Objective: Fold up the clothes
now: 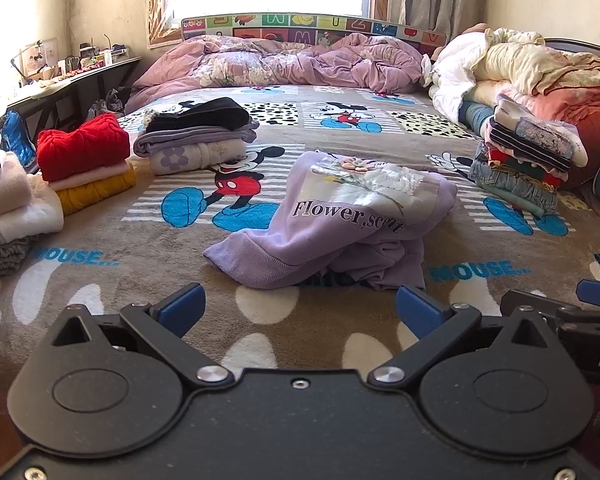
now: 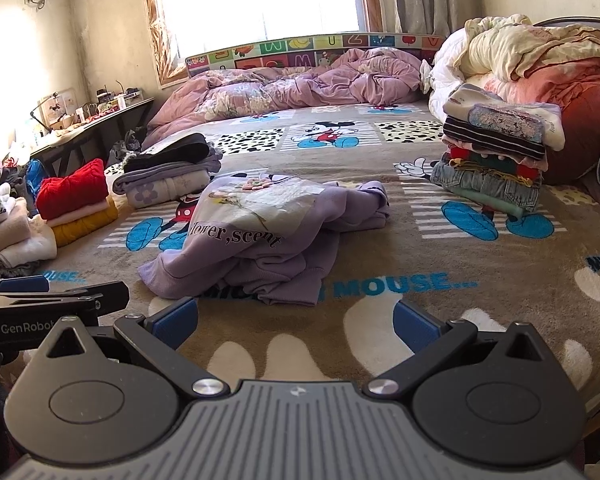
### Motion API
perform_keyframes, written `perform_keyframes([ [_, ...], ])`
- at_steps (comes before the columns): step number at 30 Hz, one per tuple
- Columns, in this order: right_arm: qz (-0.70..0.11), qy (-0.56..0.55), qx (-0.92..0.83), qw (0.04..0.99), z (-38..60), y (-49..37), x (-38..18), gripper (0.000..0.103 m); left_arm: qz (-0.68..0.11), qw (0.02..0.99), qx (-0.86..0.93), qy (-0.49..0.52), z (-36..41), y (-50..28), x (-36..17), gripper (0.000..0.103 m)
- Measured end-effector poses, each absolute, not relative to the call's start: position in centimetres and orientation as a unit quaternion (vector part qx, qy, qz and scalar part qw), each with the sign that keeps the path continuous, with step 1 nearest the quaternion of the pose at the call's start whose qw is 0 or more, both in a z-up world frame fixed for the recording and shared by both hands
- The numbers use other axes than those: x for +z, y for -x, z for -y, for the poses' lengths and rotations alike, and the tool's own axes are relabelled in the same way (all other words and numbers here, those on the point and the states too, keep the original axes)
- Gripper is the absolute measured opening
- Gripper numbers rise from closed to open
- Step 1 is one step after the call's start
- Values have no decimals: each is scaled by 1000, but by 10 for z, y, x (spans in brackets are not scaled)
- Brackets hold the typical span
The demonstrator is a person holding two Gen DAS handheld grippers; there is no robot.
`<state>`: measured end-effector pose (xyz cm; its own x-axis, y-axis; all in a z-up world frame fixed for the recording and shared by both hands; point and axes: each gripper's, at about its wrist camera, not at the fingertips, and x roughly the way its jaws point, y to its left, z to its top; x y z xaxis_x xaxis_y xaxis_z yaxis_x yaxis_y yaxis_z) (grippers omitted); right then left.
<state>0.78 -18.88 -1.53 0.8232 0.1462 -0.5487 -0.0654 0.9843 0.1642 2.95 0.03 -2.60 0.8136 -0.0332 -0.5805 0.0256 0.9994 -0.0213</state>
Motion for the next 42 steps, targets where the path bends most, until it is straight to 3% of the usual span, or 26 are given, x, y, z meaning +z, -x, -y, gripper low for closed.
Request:
perform_keyframes([
  [25, -342, -93, 62, 933, 203, -71, -52, 103, -364, 931, -30, -14, 15, -86, -55, 103],
  [42, -322, -169, 64, 929, 240, -137, -59, 103, -370, 926, -80, -9, 10, -151, -56, 103],
])
